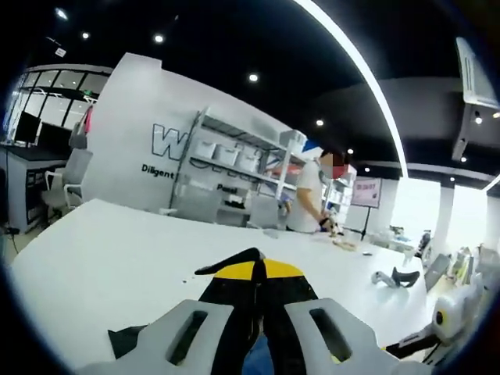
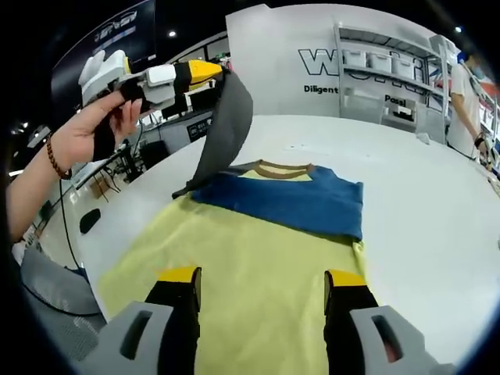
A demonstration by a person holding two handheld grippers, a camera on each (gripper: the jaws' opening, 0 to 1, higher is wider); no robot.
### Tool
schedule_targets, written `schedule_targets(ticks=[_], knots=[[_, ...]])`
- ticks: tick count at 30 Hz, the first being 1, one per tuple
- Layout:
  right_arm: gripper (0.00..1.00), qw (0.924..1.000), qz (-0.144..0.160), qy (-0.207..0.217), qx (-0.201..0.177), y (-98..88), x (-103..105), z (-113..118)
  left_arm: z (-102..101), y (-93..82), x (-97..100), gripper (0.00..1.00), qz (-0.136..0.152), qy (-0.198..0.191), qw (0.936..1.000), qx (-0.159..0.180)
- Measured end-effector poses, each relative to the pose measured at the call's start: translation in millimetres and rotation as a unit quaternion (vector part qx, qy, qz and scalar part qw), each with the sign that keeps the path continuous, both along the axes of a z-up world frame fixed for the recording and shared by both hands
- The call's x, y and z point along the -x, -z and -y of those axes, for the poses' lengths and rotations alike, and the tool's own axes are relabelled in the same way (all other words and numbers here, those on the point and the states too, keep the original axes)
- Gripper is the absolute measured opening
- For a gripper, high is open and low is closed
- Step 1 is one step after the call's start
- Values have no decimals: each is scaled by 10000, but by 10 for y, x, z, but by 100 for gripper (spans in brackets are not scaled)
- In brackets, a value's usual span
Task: Fold the garment on the visible template until the final outline fits inside the template.
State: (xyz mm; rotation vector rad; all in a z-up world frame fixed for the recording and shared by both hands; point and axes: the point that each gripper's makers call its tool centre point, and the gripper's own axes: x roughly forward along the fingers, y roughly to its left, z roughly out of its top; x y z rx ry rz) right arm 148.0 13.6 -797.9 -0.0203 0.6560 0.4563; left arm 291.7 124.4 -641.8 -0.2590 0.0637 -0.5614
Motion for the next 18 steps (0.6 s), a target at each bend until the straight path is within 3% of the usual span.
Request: schedule_targets(ticks=[18], knots=[[61, 9994, -6, 335, 113, -24, -33, 355, 604, 662, 54, 0, -431, 670, 9961, -370]])
